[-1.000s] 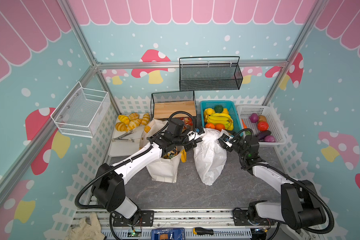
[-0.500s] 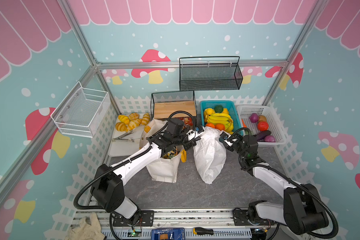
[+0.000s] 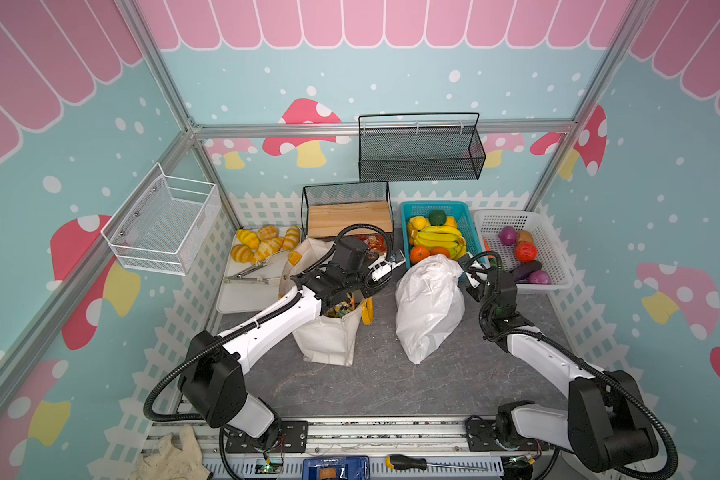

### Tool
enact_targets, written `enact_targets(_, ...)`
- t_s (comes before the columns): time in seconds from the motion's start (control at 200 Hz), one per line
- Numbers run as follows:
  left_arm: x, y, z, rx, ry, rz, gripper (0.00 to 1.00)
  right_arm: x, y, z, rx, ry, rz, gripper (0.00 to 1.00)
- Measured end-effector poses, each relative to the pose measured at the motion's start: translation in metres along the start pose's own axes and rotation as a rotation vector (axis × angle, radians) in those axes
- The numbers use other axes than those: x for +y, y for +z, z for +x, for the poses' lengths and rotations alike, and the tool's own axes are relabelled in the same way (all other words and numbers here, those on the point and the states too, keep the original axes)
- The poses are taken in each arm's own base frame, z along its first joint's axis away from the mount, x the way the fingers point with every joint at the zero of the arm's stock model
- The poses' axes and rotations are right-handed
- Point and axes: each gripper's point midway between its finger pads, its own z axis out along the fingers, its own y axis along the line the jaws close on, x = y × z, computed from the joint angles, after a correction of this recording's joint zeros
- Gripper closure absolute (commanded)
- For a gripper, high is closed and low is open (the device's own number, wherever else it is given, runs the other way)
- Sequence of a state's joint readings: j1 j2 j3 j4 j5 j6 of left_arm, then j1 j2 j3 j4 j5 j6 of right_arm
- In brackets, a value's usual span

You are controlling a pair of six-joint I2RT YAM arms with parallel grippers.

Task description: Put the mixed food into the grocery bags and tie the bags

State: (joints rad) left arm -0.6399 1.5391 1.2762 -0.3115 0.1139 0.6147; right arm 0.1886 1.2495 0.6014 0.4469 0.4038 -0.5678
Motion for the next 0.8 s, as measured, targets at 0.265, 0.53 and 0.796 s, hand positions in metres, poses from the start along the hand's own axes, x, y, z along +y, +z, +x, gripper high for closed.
enact_targets(0.265,-0.012,0.001,-0.014,-0.061,0.006,0.05,0.61,-0.004,-0.009,0.002,-0.01,0.041,0.009,1.0)
enact_targets(0.53,-0.062,0.012,-0.066,-0.179,0.039,0.221,0.37,0.001,-0.01,-0.003,-0.035,0.07,-0.023,1.0)
enact_targets(0.796,-0.069,0.054,-0.067,-0.112,0.053,0.218,0.39,0.003,-0.01,-0.006,-0.049,0.083,-0.038,1.0)
